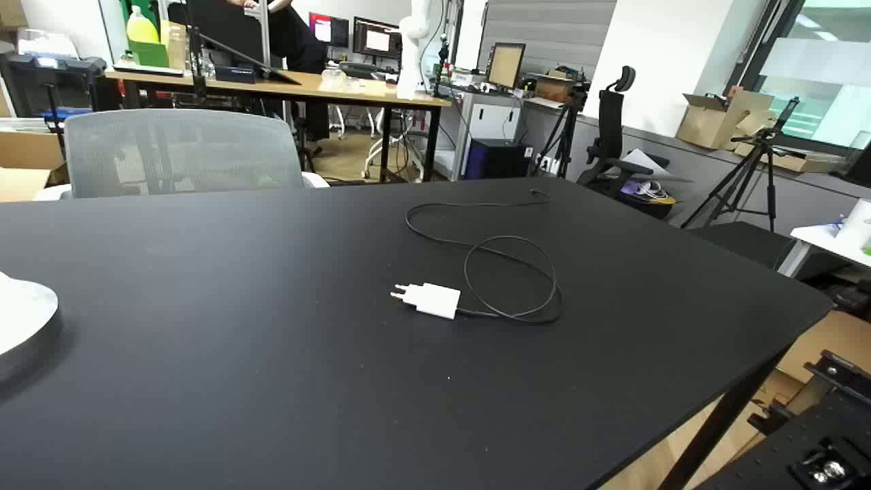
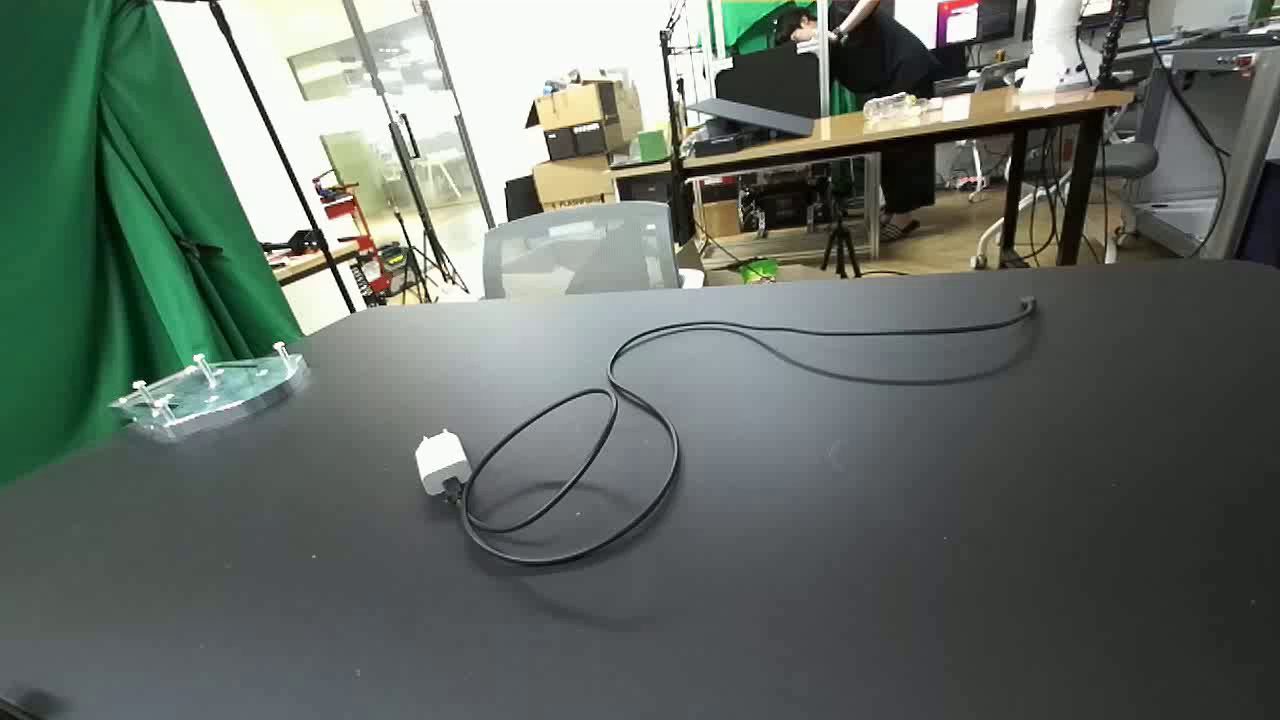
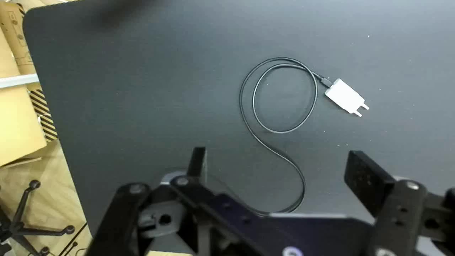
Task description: Fold the charger on the table
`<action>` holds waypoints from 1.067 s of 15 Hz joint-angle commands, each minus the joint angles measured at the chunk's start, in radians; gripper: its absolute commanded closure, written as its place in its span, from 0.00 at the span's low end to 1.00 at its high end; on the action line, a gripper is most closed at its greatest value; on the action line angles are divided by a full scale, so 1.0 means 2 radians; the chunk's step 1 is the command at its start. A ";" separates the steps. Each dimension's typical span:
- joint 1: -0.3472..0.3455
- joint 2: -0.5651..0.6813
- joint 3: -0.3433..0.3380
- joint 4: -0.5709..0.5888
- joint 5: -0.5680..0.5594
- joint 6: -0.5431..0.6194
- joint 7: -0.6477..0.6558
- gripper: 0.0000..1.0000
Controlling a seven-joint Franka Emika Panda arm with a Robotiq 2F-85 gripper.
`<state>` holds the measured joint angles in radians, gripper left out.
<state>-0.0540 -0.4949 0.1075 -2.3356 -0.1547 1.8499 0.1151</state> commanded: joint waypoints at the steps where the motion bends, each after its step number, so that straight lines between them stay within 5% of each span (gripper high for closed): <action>1: 0.010 0.001 -0.008 0.001 -0.004 -0.002 0.004 0.00; 10: 0.010 0.001 -0.008 0.001 -0.004 -0.001 0.004 0.00; 13: 0.013 0.003 -0.013 -0.010 -0.001 0.055 0.001 0.00; 16: 0.043 0.024 -0.039 -0.022 0.034 0.107 -0.101 0.00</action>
<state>-0.0226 -0.4818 0.0806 -2.3611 -0.1279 1.9818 0.0389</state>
